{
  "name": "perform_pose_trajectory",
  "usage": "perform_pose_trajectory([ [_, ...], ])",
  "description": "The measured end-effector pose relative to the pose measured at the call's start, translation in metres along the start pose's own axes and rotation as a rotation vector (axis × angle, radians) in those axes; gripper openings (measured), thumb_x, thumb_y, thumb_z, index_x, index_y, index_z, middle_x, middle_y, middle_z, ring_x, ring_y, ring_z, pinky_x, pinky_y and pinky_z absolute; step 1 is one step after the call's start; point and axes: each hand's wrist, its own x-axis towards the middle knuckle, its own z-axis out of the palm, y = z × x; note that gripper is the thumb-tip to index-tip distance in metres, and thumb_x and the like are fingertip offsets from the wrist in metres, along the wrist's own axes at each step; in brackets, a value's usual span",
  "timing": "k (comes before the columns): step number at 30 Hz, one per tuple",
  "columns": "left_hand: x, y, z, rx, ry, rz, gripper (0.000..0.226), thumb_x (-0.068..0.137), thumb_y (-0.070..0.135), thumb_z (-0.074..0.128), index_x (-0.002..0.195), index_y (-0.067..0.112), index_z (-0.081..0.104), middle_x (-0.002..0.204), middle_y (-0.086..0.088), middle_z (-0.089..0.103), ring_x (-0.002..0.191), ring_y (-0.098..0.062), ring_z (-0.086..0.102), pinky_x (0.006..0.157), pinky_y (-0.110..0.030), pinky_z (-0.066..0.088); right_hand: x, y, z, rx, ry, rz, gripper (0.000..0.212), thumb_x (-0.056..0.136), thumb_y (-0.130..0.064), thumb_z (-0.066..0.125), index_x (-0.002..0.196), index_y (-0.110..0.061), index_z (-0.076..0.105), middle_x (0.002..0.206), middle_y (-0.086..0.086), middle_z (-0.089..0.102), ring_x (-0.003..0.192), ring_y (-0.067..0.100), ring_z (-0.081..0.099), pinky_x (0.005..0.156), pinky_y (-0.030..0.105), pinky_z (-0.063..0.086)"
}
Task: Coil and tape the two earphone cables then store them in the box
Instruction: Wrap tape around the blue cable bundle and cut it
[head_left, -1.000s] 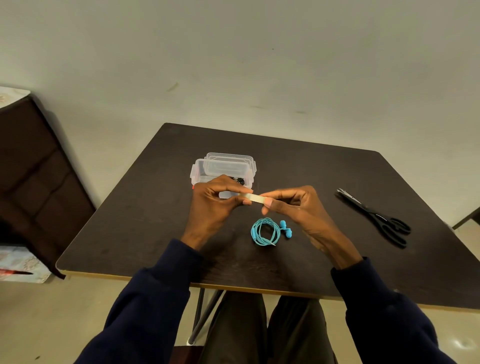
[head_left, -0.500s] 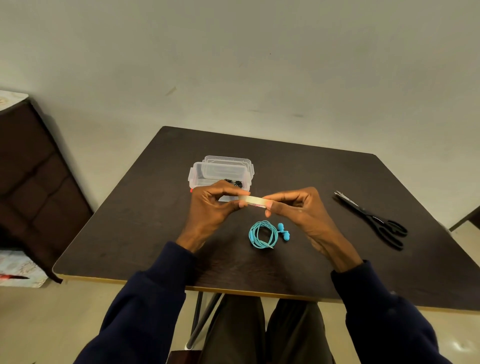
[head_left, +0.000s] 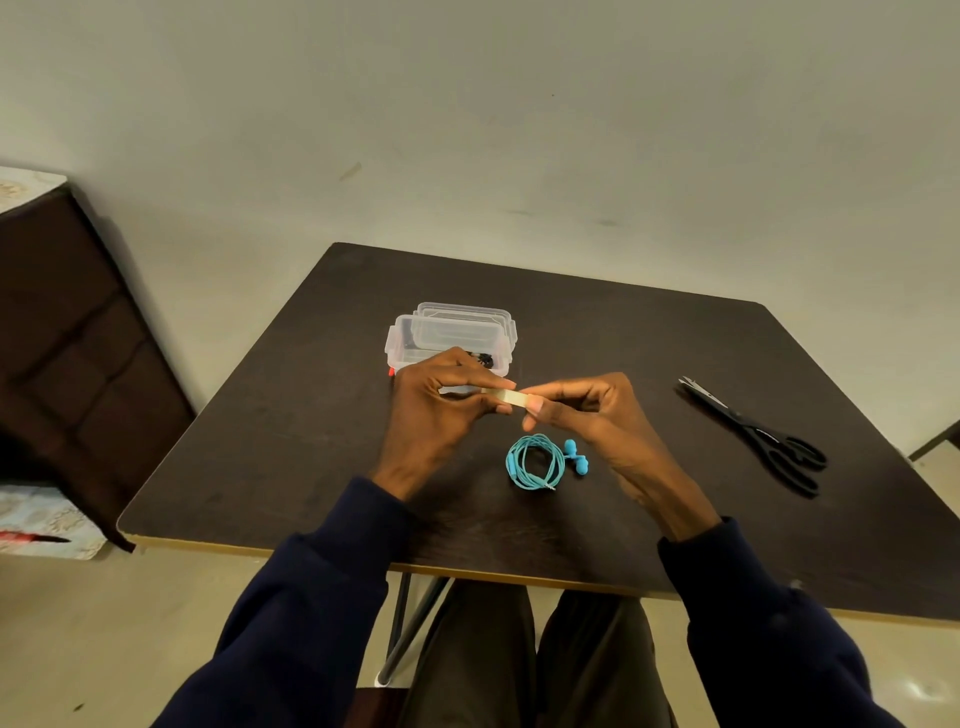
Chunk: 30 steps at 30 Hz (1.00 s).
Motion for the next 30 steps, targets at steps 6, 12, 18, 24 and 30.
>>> perform_pose_trajectory([
  [6,0.001,-0.007,-0.003,-0.076,0.036,-0.038,0.022,0.073,0.017,0.085,0.093,0.014,0.079,0.089,0.003,0.074,0.088,-0.012,0.069,0.084,-0.022,0.056,-0.001,-0.004,-0.004,0.018,-0.039,-0.012,0.023,0.086,-0.022,0.067,0.106,-0.014,0.075,0.085,0.006,0.078,0.086,0.019,0.074,0.082,0.023,0.055],
  [12,0.000,-0.010,-0.002,-0.160,0.045,-0.043,0.024,0.069,0.025,0.085,0.092,0.025,0.078,0.085,0.008,0.075,0.086,-0.011,0.069,0.081,-0.020,0.055,-0.004,-0.001,-0.007,0.038,-0.012,-0.017,0.019,0.087,-0.014,0.070,0.104,-0.009,0.076,0.083,0.010,0.077,0.084,0.022,0.073,0.079,0.024,0.055],
  [18,0.000,-0.018,-0.002,-0.237,0.066,-0.083,0.026,0.068,0.014,0.088,0.093,0.019,0.080,0.088,-0.002,0.076,0.090,-0.017,0.070,0.085,-0.026,0.056,-0.006,-0.004,-0.009,0.115,-0.026,-0.013,0.018,0.084,-0.022,0.071,0.100,-0.021,0.080,0.085,0.011,0.077,0.086,0.023,0.073,0.081,0.024,0.055],
  [24,0.000,-0.021,0.000,-0.245,0.060,-0.088,0.028,0.069,0.013,0.087,0.095,0.008,0.079,0.091,-0.005,0.076,0.093,-0.021,0.071,0.089,-0.029,0.058,-0.007,-0.005,-0.012,0.080,-0.042,-0.011,0.019,0.084,-0.022,0.071,0.101,-0.020,0.079,0.086,0.008,0.077,0.084,0.021,0.074,0.078,0.022,0.056],
  [30,0.000,-0.024,0.000,-0.245,0.069,-0.096,0.028,0.069,0.007,0.087,0.096,0.003,0.079,0.089,-0.004,0.076,0.092,-0.018,0.070,0.089,-0.031,0.057,-0.007,-0.006,-0.015,0.050,-0.063,0.004,0.020,0.089,-0.010,0.066,0.107,-0.011,0.074,0.088,0.008,0.078,0.089,0.021,0.074,0.079,0.022,0.055],
])
